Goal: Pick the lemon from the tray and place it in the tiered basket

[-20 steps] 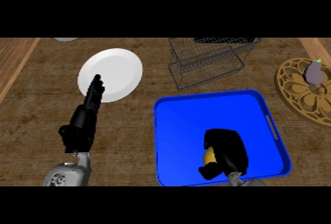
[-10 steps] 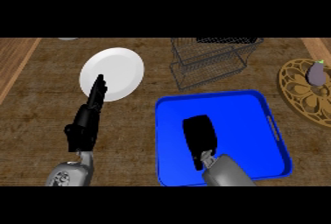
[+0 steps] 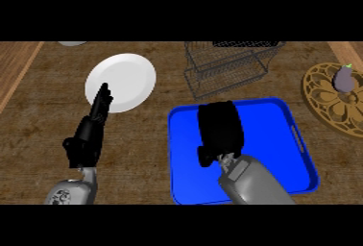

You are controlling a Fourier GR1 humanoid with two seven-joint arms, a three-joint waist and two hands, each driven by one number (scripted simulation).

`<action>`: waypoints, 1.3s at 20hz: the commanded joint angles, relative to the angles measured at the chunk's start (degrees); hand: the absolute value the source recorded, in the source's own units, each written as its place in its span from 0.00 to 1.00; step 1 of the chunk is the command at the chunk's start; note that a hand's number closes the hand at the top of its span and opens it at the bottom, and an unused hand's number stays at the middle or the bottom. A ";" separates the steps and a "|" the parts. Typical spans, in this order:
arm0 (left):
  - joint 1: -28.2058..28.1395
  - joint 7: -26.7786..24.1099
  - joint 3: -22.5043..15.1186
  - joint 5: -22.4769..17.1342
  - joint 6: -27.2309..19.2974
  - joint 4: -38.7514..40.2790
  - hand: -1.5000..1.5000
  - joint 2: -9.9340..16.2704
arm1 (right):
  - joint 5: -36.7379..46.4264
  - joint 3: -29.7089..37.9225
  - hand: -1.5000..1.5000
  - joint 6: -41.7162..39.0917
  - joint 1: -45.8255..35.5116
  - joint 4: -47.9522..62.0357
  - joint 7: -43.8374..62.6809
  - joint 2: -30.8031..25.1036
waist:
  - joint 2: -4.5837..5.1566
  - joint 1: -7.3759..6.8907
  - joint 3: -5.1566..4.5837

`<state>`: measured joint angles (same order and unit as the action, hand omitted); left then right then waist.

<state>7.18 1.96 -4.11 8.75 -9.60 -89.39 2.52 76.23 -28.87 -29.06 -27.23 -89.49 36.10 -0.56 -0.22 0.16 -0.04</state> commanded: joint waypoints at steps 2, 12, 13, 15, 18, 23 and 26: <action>1.66 1.81 0.66 0.23 -0.13 -0.53 0.50 0.41 | -1.04 4.34 1.00 -6.25 -6.73 -10.21 4.41 0.53 | 0.01 -0.01 0.02; 5.48 0.68 2.00 -0.16 0.00 3.44 0.50 -0.17 | -10.51 21.51 1.00 -25.75 -19.88 -21.98 6.72 0.55 | 0.14 0.15 0.01; -0.26 1.31 0.44 -1.07 1.27 -1.32 0.50 -0.10 | -13.14 25.42 1.00 -27.03 -26.81 -17.82 8.70 0.55 | 0.05 -0.49 0.00; -1.17 0.54 -2.54 2.40 -0.86 -1.70 0.50 -1.70 | -17.18 25.01 1.00 -15.92 -26.15 -12.10 11.39 0.55 | 0.18 -1.13 0.02; 1.85 -0.93 1.51 -0.75 1.21 2.01 0.50 0.30 | -23.49 29.84 1.00 -14.20 -29.63 -10.91 13.03 0.56 | 0.26 -0.84 0.00; 0.14 -0.76 -1.74 2.38 -1.03 1.00 0.50 -1.98 | -17.83 29.01 1.00 -8.82 -34.63 0.54 9.06 0.15 | 0.33 -0.79 0.00; 1.58 -3.17 -0.54 1.02 -0.28 3.88 0.50 -2.15 | -15.58 27.91 1.00 -2.53 -33.32 5.28 6.18 -0.42 | 0.44 -0.73 -0.01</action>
<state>8.00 1.88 -4.34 9.46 -9.37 -88.99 1.67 57.97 0.42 -38.69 -59.52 -91.05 43.88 -1.36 0.06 -0.56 -0.02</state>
